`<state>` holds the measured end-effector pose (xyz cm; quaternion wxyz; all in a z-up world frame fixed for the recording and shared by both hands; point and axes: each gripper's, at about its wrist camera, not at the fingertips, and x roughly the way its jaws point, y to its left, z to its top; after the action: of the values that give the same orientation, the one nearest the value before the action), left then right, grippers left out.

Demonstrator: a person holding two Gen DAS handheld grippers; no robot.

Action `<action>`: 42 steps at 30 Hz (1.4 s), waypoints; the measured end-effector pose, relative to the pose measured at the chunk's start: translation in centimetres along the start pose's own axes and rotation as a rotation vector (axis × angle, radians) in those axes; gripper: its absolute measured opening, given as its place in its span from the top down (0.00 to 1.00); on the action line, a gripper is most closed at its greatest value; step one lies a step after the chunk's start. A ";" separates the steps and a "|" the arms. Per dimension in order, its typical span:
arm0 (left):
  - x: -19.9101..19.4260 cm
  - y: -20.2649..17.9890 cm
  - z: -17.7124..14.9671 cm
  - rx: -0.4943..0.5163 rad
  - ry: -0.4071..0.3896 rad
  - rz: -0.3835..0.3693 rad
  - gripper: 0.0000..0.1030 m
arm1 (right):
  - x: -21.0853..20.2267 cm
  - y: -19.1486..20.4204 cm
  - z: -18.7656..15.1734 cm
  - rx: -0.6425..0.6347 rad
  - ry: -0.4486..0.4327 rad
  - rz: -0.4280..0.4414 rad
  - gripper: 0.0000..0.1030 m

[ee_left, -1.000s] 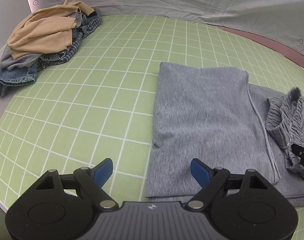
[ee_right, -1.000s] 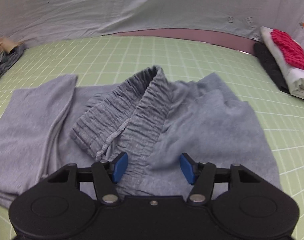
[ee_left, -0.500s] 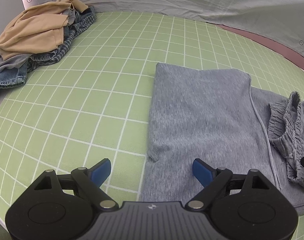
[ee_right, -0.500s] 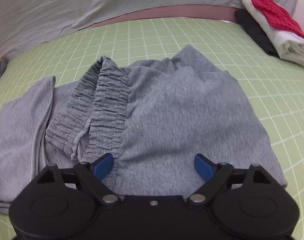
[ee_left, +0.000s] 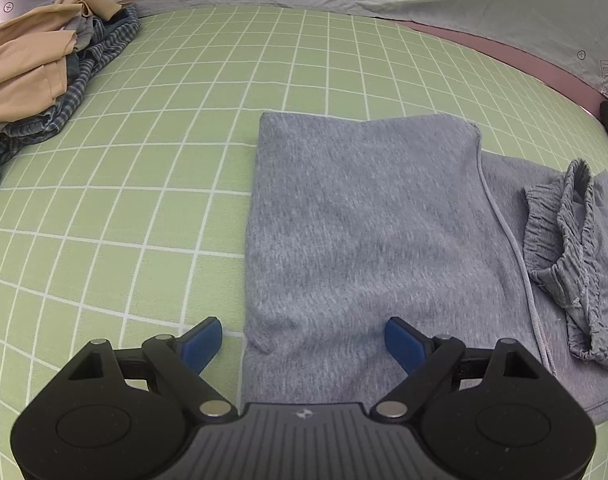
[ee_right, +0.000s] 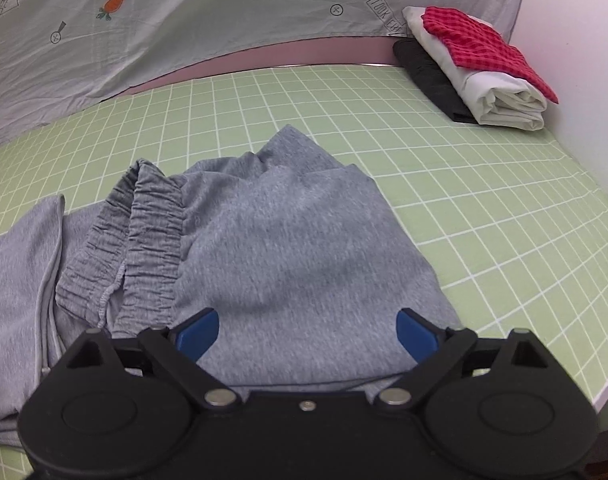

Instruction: Fold clothes

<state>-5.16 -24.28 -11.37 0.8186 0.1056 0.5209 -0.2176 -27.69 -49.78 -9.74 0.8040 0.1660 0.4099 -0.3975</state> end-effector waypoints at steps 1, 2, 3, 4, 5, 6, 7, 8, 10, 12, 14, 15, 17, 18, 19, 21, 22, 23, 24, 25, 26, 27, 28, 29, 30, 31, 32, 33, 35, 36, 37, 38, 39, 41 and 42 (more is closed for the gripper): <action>0.1 -0.2 0.1 0.001 0.000 0.002 0.13 | -0.1 -0.2 -0.2 -0.002 -0.001 -0.016 0.06; 0.2 -0.3 0.2 0.003 0.000 0.002 0.13 | -0.3 -0.5 -0.3 -0.004 -0.003 -0.033 0.06; 0.2 -0.5 0.3 0.006 0.002 -0.001 0.13 | -0.4 -0.8 -0.5 -0.005 -0.009 -0.054 0.06; 0.2 -0.7 0.4 0.010 0.003 -0.005 0.15 | -0.5 -1.2 -0.6 -0.003 -0.009 -0.068 0.06; 0.2 -0.9 0.5 0.010 0.003 -0.007 0.16 | -0.6 -1.7 -0.7 0.004 -0.012 -0.083 0.06; 0.0 -1.0 0.4 0.000 -0.003 -0.003 0.21 | -0.7 -2.1 -0.6 0.016 -0.015 -0.095 0.06; -0.1 -1.2 0.3 -0.010 -0.009 0.001 0.29 | -0.6 -2.6 -0.5 0.027 -0.015 -0.101 0.06; -0.3 -1.3 0.3 -0.023 -0.014 0.003 0.34 | -0.5 -3.1 -0.4 0.040 -0.019 -0.104 0.06; -0.6 -1.2 0.2 -0.071 -0.023 -0.005 0.59 | -0.3 -4.1 -0.1 0.060 -0.030 -0.097 0.06; -0.9 -1.0 0.4 -0.149 -0.027 -0.041 0.80 | 0.3 -4.7 0.3 0.059 -0.037 -0.081 0.06; -1.3 -1.0 0.5 -0.224 -0.040 -0.067 0.83 | 1.1 -5.4 0.6 0.048 -0.038 -0.063 0.06; -1.9 -1.6 0.6 -0.233 -0.067 -0.064 0.84 | 1.5 -5.8 0.8 0.042 -0.035 -0.052 0.06; -3.2 -2.9 0.9 -0.246 -0.121 -0.061 0.84 | 2.4 -7.0 1.4 0.026 -0.029 -0.038 0.06; -3.9 -4.0 1.3 -0.239 -0.149 -0.071 0.84 | 2.8 -7.8 1.8 0.019 -0.029 -0.034 0.06; -4.6 -5.3 1.6 -0.229 -0.175 -0.083 0.84 | 3.1 -8.5 2.0 0.016 -0.030 -0.027 0.06; -5.6 -8.8 2.5 -0.189 -0.217 -0.115 0.84 | 3.8 -10.1 2.6 0.003 -0.029 -0.009 0.06; -5.8 -10.9 2.9 -0.160 -0.235 -0.133 0.84 | 4.1 -10.8 2.9 -0.006 -0.029 -0.006 0.06; -5.9 -13.1 3.2 -0.126 -0.248 -0.156 0.84 | 4.4 -11.7 3.1 -0.014 -0.028 -0.001 0.06; -5.9 -15.5 3.3 -0.088 -0.256 -0.184 0.84 | 4.7 -12.4 3.3 -0.019 -0.029 0.003 0.06; -5.9 -17.9 3.5 -0.049 -0.263 -0.211 0.84 | 4.9 -13.2 3.5 -0.025 -0.029 0.007 0.06; -5.9 -20.4 3.5 -0.011 -0.267 -0.239 0.84 | 5.1 -14.1 3.6 -0.032 -0.031 0.009 0.06; -5.4 -22.7 3.1 0.024 -0.255 -0.265 0.84 | 5.3 -14.8 3.8 -0.039 -0.031 0.008 0.06; -4.6 -24.9 2.7 0.055 -0.230 -0.285 0.83 | 5.5 -15.7 4.0 -0.047 -0.032 0.006 0.06; -3.6 -27.0 2.3 0.079 -0.199 -0.301 0.82 | 5.7 -16.6 4.1 -0.053 -0.033 0.004 0.06; -2.3 -28.5 1.8 0.079 -0.150 -0.302 0.78 | 5.9 -17.3 4.2 -0.056 -0.031 0.003 0.06; -1.0 -29.4 1.5 0.062 -0.094 -0.292 0.76 | 6.2 -17.9 4.3 -0.056 -0.027 0.002 0.06; 0.0 -30.0 1.2 0.044 -0.049 -0.286 0.75 | 6.3 -18.6 4.4 -0.054 -0.023 0.002 0.06; 0.2 -29.9 1.0 0.022 -0.031 -0.293 0.72 | 6.4 -19.1 4.5 -0.052 -0.021 0.005 0.06; -0.2 -29.3 0.7 -0.018 -0.031 -0.327 0.58 | 6.6 -19.9 4.7 -0.047 -0.018 0.013 0.06; -0.9 -28.7 0.7 -0.043 -0.049 -0.340 0.46 | 6.6 -20.1 4.8 -0.043 -0.020 0.017 0.06; -1.7 -28.2 0.6 -0.069 -0.074 -0.342 0.36 | 6.7 -20.2 4.9 -0.036 -0.020 0.023 0.06; -2.5 -27.6 0.6 -0.091 -0.103 -0.339 0.33 | 6.8 -20.1 5.1 -0.028 -0.020 0.031 0.06; -3.2 -27.0 0.6 -0.107 -0.130 -0.332 0.31 | 6.8 -19.9 5.3 -0.022 -0.023 0.043 0.06; -4.5 -25.7 0.4 -0.134 -0.175 -0.296 0.27 | 6.8 -19.0 6.0 -0.017 -0.038 0.080 0.06; -4.8 -25.1 0.2 -0.138 -0.189 -0.256 0.24 | 6.6 -18.3 6.3 -0.018 -0.052 0.103 0.06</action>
<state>-18.44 -45.39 -5.64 0.8348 -0.0387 0.4647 -0.2927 -36.30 -68.36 -10.05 0.8351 0.1695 0.3835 -0.3561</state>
